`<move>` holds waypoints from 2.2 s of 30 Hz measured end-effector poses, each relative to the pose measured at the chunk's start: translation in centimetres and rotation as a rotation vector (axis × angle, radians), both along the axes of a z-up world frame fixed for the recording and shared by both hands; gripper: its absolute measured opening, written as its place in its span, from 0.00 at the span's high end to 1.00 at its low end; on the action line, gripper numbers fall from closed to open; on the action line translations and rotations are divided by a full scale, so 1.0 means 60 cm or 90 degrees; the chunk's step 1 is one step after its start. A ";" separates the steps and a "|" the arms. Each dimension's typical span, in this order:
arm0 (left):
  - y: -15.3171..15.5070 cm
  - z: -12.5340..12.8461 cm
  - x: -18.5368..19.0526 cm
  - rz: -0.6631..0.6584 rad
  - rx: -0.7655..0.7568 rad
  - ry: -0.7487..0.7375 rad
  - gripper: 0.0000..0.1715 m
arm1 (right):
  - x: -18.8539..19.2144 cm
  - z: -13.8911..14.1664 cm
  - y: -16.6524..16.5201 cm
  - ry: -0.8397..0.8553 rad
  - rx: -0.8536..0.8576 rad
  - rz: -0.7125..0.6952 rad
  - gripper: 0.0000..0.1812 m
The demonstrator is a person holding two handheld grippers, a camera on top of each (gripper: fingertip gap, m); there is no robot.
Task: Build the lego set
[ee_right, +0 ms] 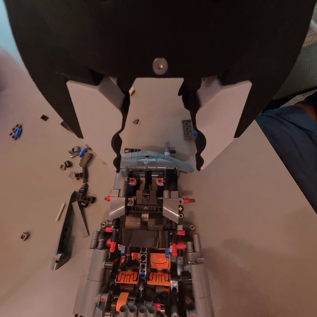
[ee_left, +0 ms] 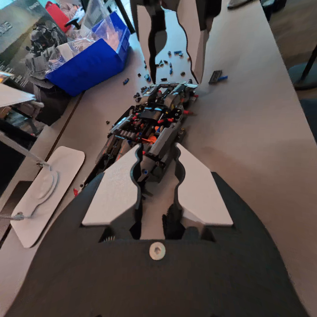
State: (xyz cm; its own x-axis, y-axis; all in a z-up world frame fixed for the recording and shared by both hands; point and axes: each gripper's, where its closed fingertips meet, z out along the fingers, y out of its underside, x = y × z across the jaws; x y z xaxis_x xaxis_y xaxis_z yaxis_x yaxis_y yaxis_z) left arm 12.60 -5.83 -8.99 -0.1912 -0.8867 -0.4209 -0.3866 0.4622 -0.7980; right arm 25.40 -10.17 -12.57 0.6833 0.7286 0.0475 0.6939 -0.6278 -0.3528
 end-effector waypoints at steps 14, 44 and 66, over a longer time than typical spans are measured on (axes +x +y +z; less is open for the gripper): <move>0.014 -0.049 0.027 0.026 0.053 0.068 0.94 | 0.000 -0.007 -0.007 0.040 0.068 -0.044 0.59; 0.042 -0.052 0.009 0.056 0.051 0.053 0.85 | -0.207 0.011 0.100 0.011 0.250 0.059 0.95; 0.041 -0.053 0.016 0.050 0.064 0.044 0.83 | -0.187 -0.016 0.103 0.027 0.160 0.024 0.87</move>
